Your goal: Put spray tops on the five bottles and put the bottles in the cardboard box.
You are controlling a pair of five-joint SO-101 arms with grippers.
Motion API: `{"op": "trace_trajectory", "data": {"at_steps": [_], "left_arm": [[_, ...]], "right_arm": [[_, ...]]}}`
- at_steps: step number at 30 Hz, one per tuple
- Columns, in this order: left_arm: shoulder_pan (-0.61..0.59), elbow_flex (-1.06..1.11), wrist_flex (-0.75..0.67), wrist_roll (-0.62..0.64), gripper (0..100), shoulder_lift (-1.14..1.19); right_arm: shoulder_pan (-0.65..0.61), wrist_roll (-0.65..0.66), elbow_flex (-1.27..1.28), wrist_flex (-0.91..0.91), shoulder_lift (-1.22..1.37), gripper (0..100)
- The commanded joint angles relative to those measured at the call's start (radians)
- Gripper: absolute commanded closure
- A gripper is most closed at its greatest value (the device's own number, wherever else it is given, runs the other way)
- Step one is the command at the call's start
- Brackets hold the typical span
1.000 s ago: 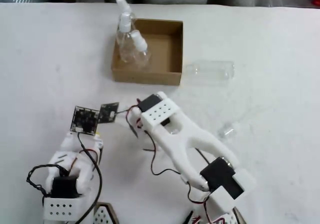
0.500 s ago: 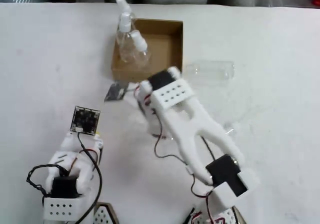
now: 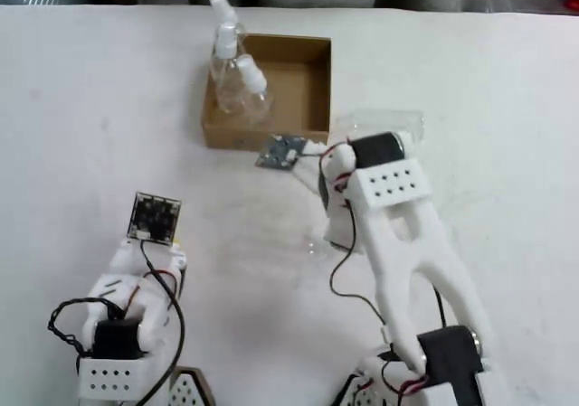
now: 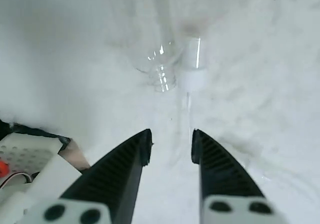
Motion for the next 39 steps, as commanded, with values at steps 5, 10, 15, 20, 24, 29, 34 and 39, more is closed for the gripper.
{"op": "trace_trajectory", "data": {"at_steps": [5,10,15,20,24,29,34,39], "left_arm": [[-0.004,-0.002,0.002,-0.009,97,-0.018],[-0.004,-0.002,0.002,-0.009,97,-0.018],[-0.004,-0.002,0.002,-0.009,97,-0.018],[-0.004,-0.002,0.002,-0.009,97,-0.018],[-0.004,-0.002,0.002,-0.009,97,-0.018],[-0.002,-0.002,0.002,-0.009,97,-0.018],[-0.002,-0.002,0.002,-0.009,97,-0.018],[-0.002,-0.002,0.002,-0.009,97,-0.018]], "right_arm": [[0.051,0.123,0.203,-0.202,-0.068,83.5],[0.05,0.13,0.279,-0.357,-0.067,83.6],[0.007,0.129,0.327,-0.426,-0.067,83.6],[-0.021,0.129,0.356,-0.481,-0.065,83.6],[-0.019,0.127,0.391,-0.55,-0.065,83.6],[-0.019,0.127,0.422,-0.622,-0.044,83.6],[-0.033,0.127,0.42,-0.67,0.081,83.8],[-0.028,0.101,0.387,-0.705,0.185,84.0]]}}
